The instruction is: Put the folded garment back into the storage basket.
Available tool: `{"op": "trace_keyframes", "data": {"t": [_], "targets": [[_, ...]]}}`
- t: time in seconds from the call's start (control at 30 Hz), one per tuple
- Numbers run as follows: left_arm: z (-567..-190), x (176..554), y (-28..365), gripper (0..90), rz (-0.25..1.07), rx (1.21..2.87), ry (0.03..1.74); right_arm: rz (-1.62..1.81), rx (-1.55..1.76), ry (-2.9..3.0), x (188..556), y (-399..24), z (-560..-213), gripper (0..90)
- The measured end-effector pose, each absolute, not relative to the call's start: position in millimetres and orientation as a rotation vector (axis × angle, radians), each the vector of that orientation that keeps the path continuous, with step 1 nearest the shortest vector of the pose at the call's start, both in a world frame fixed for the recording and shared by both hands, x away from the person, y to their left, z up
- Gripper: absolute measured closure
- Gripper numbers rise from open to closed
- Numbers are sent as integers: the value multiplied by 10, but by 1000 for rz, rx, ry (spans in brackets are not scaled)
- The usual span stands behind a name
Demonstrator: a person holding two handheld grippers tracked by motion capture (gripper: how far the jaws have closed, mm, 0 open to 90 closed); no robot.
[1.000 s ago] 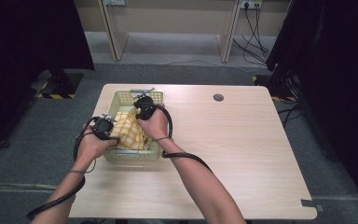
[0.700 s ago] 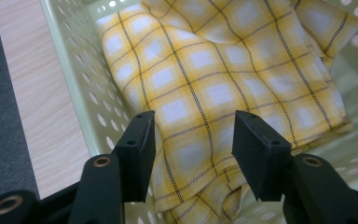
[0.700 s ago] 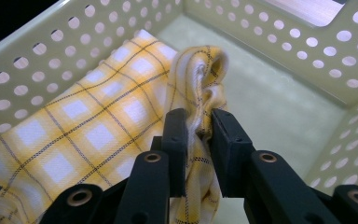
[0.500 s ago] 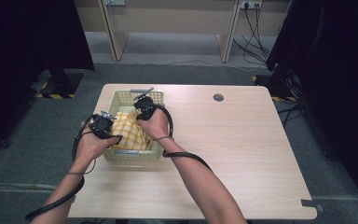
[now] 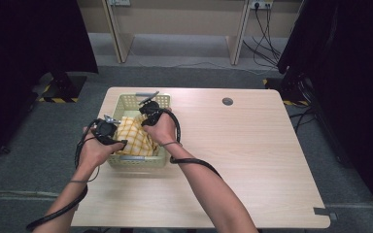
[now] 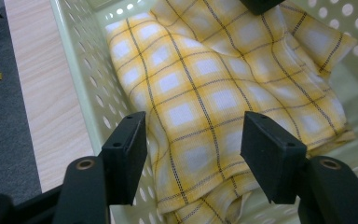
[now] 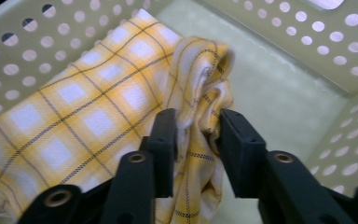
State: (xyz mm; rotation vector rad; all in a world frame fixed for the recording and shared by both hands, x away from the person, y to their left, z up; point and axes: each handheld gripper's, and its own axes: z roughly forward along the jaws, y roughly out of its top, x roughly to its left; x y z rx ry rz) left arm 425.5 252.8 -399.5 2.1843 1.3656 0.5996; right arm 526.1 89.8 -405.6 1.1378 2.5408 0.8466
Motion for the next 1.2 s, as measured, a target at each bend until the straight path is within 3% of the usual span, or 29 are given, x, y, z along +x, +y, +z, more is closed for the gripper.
{"op": "trace_keyframes", "data": {"t": [0.3, 0.53, 0.83, 1.2], "targets": [[-4011, 4212, 2533, 331, 617, 2128, 1365, 798, 1090, 2546, 5240, 863, -4044, 369], [-4053, 4175, 2518, 292, 618, 2112, 1366, 793, 1085, 2536, 5231, 792, -4048, 246], [-4042, 4131, 2496, 260, 628, 2079, 1347, 864, 1084, 2521, 5197, 697, -3972, 176], [-3995, 4051, 2472, 242, 642, 2040, 1326, 904, 1078, 2518, 5128, 583, -3896, 166]]}}
